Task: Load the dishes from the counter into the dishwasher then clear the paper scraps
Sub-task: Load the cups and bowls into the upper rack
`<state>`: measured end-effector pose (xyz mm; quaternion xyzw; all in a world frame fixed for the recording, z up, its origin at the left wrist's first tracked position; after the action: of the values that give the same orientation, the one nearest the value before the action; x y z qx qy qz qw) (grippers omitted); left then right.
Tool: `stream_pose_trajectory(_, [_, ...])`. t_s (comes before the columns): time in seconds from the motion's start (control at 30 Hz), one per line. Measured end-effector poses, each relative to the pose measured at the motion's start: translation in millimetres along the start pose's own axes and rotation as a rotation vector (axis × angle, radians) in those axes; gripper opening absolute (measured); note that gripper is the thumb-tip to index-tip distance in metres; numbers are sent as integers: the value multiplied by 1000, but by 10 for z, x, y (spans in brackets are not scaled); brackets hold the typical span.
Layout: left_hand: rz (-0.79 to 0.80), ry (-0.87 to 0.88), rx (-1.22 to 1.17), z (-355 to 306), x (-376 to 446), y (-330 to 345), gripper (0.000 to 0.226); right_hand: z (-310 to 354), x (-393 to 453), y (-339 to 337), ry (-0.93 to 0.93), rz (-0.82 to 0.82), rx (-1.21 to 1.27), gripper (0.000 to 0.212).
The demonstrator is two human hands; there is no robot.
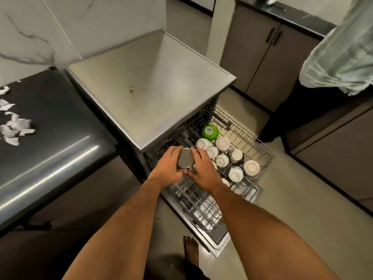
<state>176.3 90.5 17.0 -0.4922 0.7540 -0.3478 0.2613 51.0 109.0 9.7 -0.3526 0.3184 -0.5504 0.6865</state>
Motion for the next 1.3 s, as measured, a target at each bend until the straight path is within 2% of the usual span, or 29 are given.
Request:
stream_pose_trajectory(0.27, [222,-61,68,146,198,1079,91,-892,-193,569,194,94,8,100])
stream_pose_trajectory(0.5, [380,-151,145,435,183,1977,90,-1423,-327,1152,254,200,-35,88])
stream_pose_trajectory(0.67, [454,-161,287,544,275,2362,89,-1660,-390,1427,352,228,-15,84])
stream_pose_trajectory(0.83, [534,-190,358,577,355,2592,82,-1805,-423,1558,395,275,-9,78])
stream_pose_trajectory(0.97, [563,-270,344,644,355,2699,82,-1849,-448,1685,418,279,13,83])
stream_pose_trajectory(1.17, [596,-265,302,644,356,2692,82,-1843,-504,1696,410,282,21,87])
stream_pose_trajectory(1.3, [562,-238,316,579,372,2569,82,-1791,-518,1591,393,301,-27,95])
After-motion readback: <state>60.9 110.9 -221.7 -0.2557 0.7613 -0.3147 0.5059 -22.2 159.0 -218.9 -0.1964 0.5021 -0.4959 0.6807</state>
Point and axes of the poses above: each hand's wrist, its own x-axis towards the middle knuckle, its own y-axis out of the palm, z = x × y, the point moved 9 cm from there along x, towards the middle knuckle, and after that the axes turned 2 degrees about x, right-handed, at the moved point
